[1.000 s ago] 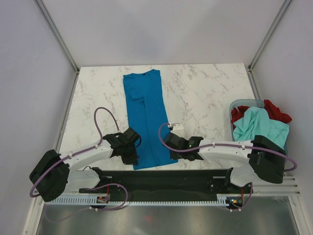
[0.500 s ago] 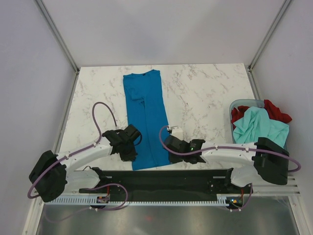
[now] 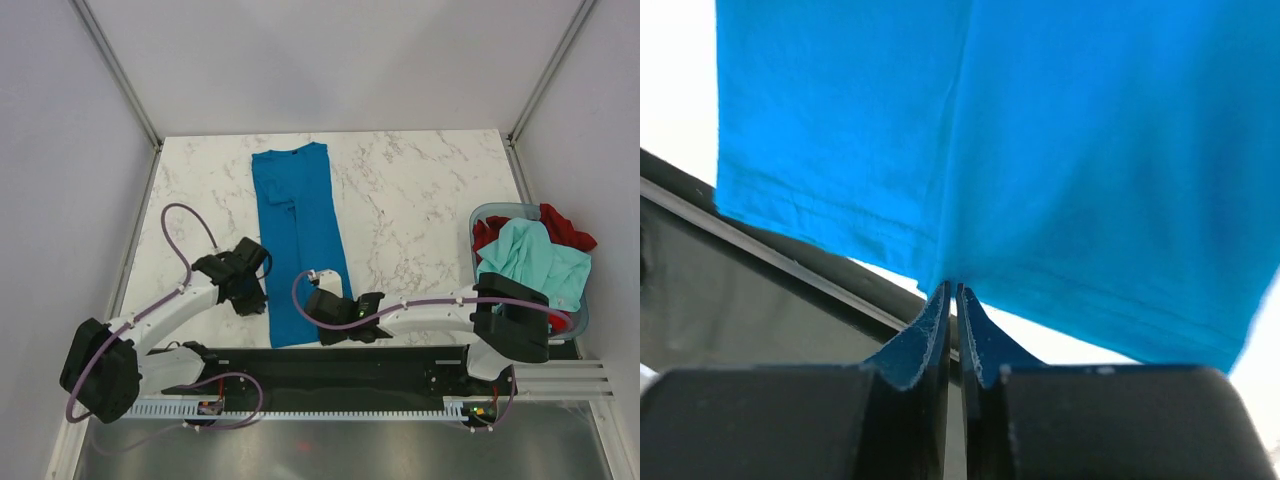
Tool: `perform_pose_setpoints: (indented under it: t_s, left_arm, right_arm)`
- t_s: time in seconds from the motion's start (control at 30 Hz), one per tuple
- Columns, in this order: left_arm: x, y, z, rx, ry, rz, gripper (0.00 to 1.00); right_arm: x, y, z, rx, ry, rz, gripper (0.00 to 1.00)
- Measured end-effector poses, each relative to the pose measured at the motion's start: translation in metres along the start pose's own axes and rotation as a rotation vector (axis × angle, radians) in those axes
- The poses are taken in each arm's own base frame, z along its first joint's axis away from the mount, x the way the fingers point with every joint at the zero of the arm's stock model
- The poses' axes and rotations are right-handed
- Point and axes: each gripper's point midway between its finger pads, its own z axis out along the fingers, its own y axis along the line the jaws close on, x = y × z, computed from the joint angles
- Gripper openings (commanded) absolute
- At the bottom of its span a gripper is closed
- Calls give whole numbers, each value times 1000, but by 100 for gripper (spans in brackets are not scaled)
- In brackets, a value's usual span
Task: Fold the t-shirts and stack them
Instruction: Fold the tshirt
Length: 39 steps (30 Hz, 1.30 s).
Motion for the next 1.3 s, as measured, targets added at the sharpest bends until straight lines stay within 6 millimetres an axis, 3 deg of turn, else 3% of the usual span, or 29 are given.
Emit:
perform_pose_setpoints:
  t_s: [0.2,0.27,0.4,0.5,0.57,0.67,0.8,0.93,1.03,1.13,1.3]
  left_arm:
    - [-63,6,-8,31,-69,-124,18]
    - [-87,3,-10,40,-93,-130,27]
    - [-140,-18,-14,71,-132,-99,31]
    - [-184,-38,-14,126,-167,-76,34]
    - [-215,-52,-14,164,-192,-64,38]
    - [-259,-70,-9,207,-227,-44,39]
    - [-305,-85,13,234,-245,-21,39]
    - [-331,-85,46,220,-229,-9,39]
    - [-345,-79,71,199,-214,-9,39]
    - [-358,-73,93,186,-206,-17,39]
    - [-377,-72,119,188,-202,-12,36]
  right_arm:
    - [20,2,9,15,42,-24,14]
    - [17,3,8,17,39,-23,19]
    - [-1,7,-2,22,8,-30,26]
    - [-40,10,-9,-3,-36,-2,30]
    - [-84,-6,-10,3,-90,44,35]
    - [-161,-44,-14,39,-198,109,42]
    - [-265,-94,-14,62,-346,156,43]
    - [-349,-141,13,36,-424,183,43]
    - [-385,-173,45,22,-442,186,43]
    - [-403,-193,80,2,-437,187,43]
    - [-415,-214,132,-56,-425,205,43]
